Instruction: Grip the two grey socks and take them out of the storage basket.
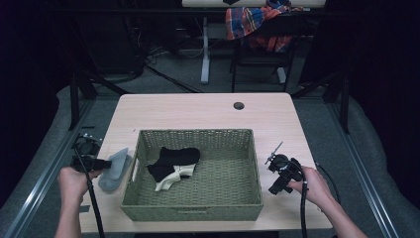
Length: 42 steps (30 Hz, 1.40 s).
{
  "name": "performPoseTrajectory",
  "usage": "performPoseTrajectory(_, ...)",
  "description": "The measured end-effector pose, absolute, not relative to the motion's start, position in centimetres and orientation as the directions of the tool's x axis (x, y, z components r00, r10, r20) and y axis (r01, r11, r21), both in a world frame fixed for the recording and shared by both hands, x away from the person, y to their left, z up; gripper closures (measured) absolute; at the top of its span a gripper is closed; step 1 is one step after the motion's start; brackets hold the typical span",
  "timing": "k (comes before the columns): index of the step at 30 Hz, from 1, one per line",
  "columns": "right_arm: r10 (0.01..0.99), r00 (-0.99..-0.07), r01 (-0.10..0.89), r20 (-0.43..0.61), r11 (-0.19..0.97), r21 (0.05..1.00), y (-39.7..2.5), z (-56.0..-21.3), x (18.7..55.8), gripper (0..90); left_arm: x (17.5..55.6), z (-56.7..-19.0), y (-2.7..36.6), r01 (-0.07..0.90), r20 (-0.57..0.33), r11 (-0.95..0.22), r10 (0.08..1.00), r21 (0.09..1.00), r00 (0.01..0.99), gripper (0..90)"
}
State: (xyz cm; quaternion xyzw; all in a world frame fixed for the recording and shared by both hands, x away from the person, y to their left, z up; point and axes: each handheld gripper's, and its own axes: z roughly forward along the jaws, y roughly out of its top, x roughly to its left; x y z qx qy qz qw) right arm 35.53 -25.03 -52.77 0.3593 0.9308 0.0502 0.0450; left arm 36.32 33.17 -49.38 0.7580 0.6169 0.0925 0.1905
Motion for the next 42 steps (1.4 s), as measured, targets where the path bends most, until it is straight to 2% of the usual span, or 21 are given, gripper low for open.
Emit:
performPoseTrajectory(11,0.673,-0.738,0.664,-0.052,0.738,0.121,-25.0,-52.8,35.5,9.1,36.7,-50.7,33.0,0.919,-0.096,-0.175,0.970,0.352,0.222,83.0)
performPoseTrajectory(19,0.674,-0.737,0.665,-0.055,0.737,0.120,-25.0,-52.8,35.5,9.1,37.0,-51.4,33.0,0.932,-0.095,-0.172,0.973,0.319,0.212,75.6)
performPoseTrajectory(20,0.674,-0.737,0.665,-0.051,0.737,0.125,-25.0,-52.8,35.5,9.1,37.0,-51.3,33.0,0.932,-0.095,-0.171,0.973,0.320,0.212,71.5)
performPoseTrajectory(21,0.678,-0.733,0.668,-0.051,0.732,0.135,-25.1,-52.8,35.5,9.2,36.9,-51.0,33.0,0.930,-0.092,-0.153,0.977,0.333,0.194,55.9)
performPoseTrajectory(25,0.679,-0.732,0.668,-0.056,0.732,0.138,-25.1,-52.7,35.5,9.1,36.6,-49.7,33.0,0.913,-0.065,-0.122,0.985,0.388,0.160,31.6)
performPoseTrajectory(29,0.678,-0.733,0.666,-0.055,0.732,0.141,-25.2,-52.6,35.5,9.1,36.1,-48.5,33.1,0.892,-0.067,-0.107,0.986,0.439,0.151,17.0)
performPoseTrajectory(37,0.676,-0.735,0.665,-0.053,0.734,0.138,-25.2,-52.6,35.5,9.1,35.5,-47.2,32.5,0.867,-0.067,-0.105,0.985,0.487,0.157,4.6)
performPoseTrajectory(42,0.675,-0.736,0.664,-0.055,0.735,0.134,-25.2,-52.7,35.5,9.2,35.9,-47.5,31.9,0.867,-0.053,-0.112,0.986,0.486,0.157,2.4)
